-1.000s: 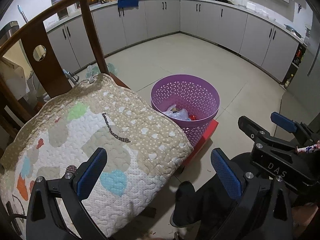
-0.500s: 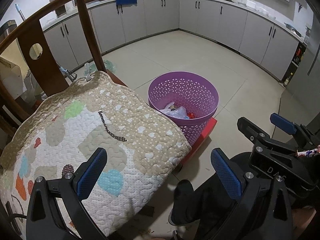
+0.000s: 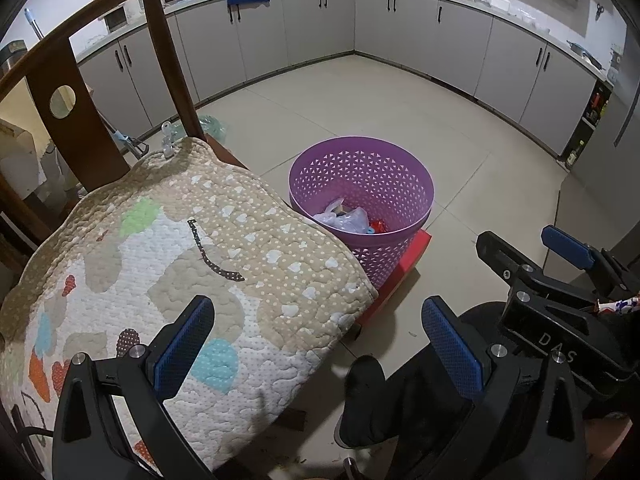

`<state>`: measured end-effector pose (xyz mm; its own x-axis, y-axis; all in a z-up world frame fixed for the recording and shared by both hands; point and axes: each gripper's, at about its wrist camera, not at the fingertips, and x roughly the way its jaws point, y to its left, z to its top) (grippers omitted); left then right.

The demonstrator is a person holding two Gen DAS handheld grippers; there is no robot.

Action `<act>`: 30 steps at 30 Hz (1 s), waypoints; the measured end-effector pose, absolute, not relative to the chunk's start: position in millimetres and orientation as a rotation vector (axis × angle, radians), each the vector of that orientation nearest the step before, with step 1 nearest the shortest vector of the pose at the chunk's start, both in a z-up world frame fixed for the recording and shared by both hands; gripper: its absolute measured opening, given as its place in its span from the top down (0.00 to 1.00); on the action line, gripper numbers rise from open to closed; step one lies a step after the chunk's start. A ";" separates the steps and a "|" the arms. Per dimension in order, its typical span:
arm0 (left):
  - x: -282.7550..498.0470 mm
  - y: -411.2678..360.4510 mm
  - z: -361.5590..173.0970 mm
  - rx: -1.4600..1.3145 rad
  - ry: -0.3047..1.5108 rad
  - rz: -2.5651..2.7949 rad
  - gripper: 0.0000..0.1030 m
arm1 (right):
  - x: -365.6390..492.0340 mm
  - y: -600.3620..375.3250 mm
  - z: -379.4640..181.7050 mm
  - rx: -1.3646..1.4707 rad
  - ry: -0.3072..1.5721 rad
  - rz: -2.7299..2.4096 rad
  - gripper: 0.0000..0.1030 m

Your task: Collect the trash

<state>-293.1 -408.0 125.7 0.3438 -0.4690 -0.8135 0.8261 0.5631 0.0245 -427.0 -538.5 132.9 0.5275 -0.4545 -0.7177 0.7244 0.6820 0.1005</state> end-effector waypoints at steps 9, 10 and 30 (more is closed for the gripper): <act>-293.7 -411.1 123.5 0.484 0.875 -0.895 0.00 | -428.4 -541.6 131.7 0.424 0.717 -0.728 0.12; -293.8 -411.1 123.5 0.484 0.875 -0.897 0.00 | -428.6 -541.7 131.7 0.426 0.716 -0.728 0.12; -288.3 -419.3 122.1 0.480 0.903 -0.912 0.00 | -430.7 -546.2 125.6 0.455 0.714 -0.735 0.12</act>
